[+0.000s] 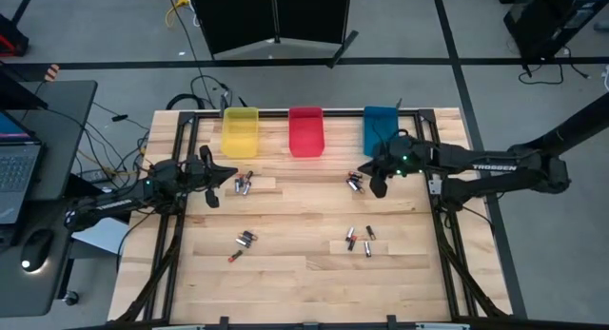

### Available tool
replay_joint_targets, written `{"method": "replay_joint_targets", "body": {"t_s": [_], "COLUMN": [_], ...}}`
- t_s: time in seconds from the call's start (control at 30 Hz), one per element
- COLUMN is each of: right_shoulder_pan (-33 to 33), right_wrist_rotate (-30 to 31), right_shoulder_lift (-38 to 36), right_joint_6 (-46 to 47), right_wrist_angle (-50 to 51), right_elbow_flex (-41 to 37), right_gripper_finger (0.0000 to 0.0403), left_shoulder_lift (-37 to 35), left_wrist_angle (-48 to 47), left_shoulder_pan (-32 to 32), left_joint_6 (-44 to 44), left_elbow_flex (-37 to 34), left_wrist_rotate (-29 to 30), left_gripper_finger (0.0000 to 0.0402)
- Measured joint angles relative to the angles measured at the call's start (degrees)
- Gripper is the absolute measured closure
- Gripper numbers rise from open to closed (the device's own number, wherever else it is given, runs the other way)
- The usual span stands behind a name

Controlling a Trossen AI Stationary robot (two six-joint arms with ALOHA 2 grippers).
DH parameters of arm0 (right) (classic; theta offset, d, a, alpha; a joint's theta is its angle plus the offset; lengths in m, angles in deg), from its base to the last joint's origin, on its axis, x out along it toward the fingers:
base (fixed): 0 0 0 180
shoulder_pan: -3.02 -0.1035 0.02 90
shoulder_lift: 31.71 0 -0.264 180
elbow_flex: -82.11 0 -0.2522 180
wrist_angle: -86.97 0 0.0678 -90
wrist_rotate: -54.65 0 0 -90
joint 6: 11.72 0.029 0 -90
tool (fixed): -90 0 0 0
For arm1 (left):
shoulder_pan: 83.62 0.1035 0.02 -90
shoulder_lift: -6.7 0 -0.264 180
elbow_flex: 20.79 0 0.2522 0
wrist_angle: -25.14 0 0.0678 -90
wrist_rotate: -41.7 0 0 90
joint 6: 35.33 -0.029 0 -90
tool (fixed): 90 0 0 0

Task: Sort batteries
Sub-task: Put the brown battery into the yellow bin

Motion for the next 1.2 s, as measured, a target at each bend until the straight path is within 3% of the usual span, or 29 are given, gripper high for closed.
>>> {"method": "replay_joint_targets", "body": {"t_s": [0.1,0.37,0.6,0.77,0.97,1.2], "right_shoulder_pan": [-2.5,-9.1,-13.3,-15.7,-16.1,-11.6], "right_wrist_rotate": [3.2,4.3,4.4,9.8,15.2,12.7], "right_shoulder_lift": [1.0,3.4,8.4,15.1,23.2,30.0], "right_joint_6": [2.7,17.2,24.0,25.5,28.4,28.4], "right_wrist_angle": [7.3,16.8,20.1,18.7,17.9,15.1], "right_elbow_flex": [3.2,6.5,6.5,6.5,6.5,6.5], "right_gripper_finger": [0.0377,0.0353,0.0273,0.0223,0.0216,0.0226], "left_shoulder_lift": [0.0,0.0,0.0,0.0,0.0,0.0], "left_wrist_angle": [0.0,0.0,0.0,0.0,0.0,0.0], "left_shoulder_pan": [0.0,0.0,0.0,0.0,0.0,0.0], "left_joint_6": [0.0,0.0,0.0,0.0,0.0,0.0], "left_elbow_flex": [0.0,0.0,0.0,0.0,0.0,0.0], "left_wrist_rotate": [0.0,0.0,0.0,0.0,0.0,0.0], "left_gripper_finger": [0.0389,0.0389,0.0389,0.0389,0.0389,0.0389]}}
